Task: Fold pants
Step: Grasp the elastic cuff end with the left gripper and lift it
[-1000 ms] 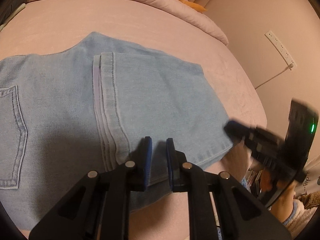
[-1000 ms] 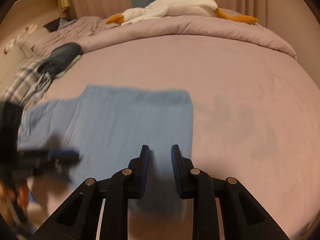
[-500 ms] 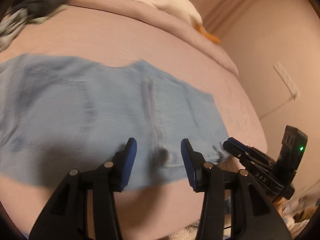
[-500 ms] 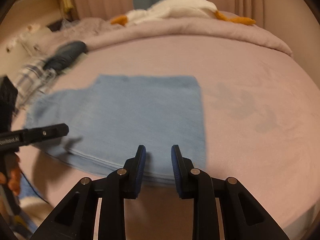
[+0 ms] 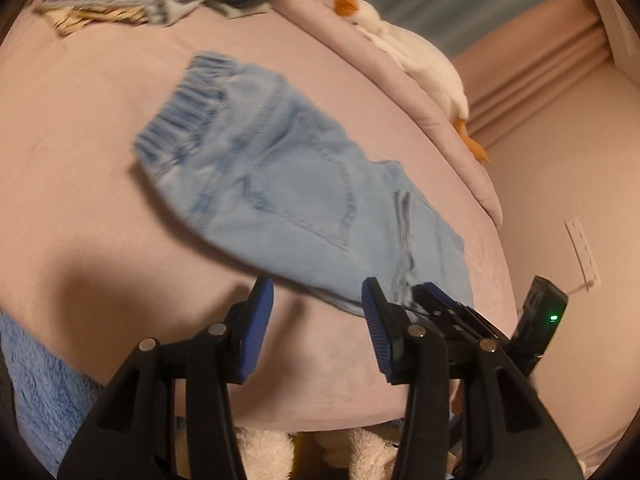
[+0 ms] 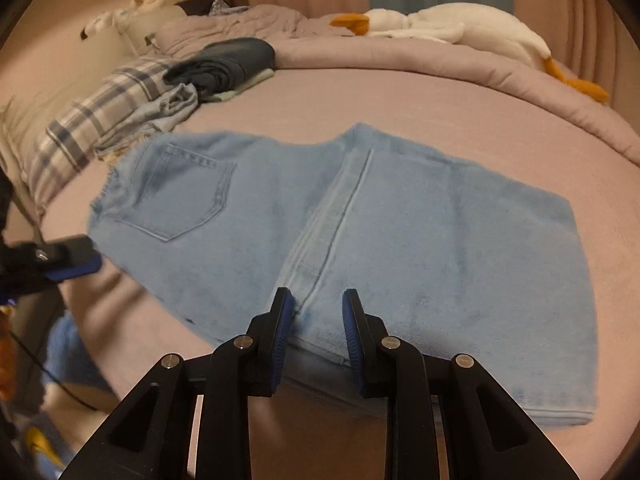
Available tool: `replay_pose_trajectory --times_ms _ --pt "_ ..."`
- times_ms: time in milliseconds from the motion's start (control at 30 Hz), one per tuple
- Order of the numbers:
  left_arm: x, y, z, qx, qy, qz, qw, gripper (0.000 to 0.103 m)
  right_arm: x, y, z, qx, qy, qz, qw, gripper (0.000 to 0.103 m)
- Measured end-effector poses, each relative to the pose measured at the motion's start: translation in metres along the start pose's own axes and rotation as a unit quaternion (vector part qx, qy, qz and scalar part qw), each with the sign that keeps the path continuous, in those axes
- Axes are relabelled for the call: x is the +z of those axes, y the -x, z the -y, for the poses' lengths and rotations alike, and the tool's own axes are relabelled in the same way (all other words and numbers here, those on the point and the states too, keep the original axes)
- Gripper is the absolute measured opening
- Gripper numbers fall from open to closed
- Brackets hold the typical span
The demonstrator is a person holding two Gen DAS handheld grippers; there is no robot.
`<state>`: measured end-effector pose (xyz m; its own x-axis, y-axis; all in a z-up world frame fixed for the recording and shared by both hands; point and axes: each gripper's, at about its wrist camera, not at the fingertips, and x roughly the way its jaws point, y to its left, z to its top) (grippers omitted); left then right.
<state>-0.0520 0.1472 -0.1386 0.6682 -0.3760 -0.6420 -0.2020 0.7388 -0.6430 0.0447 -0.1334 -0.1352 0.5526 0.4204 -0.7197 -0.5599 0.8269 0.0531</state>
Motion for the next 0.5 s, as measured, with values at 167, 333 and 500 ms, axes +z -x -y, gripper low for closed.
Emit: replay_pose_trajectory --times_ms 167,333,500 --pt "0.002 0.007 -0.018 -0.006 0.046 0.014 0.9988 0.047 0.006 0.013 0.014 0.026 -0.044 -0.006 0.999 0.026" --pt "0.004 0.008 -0.042 -0.021 0.119 0.031 0.9922 0.062 0.001 0.038 0.019 0.038 -0.065 0.036 0.997 0.027" --pt "0.008 0.003 -0.049 -0.040 0.148 0.045 0.9871 0.062 -0.002 0.042 0.020 0.050 -0.073 0.043 0.995 0.031"
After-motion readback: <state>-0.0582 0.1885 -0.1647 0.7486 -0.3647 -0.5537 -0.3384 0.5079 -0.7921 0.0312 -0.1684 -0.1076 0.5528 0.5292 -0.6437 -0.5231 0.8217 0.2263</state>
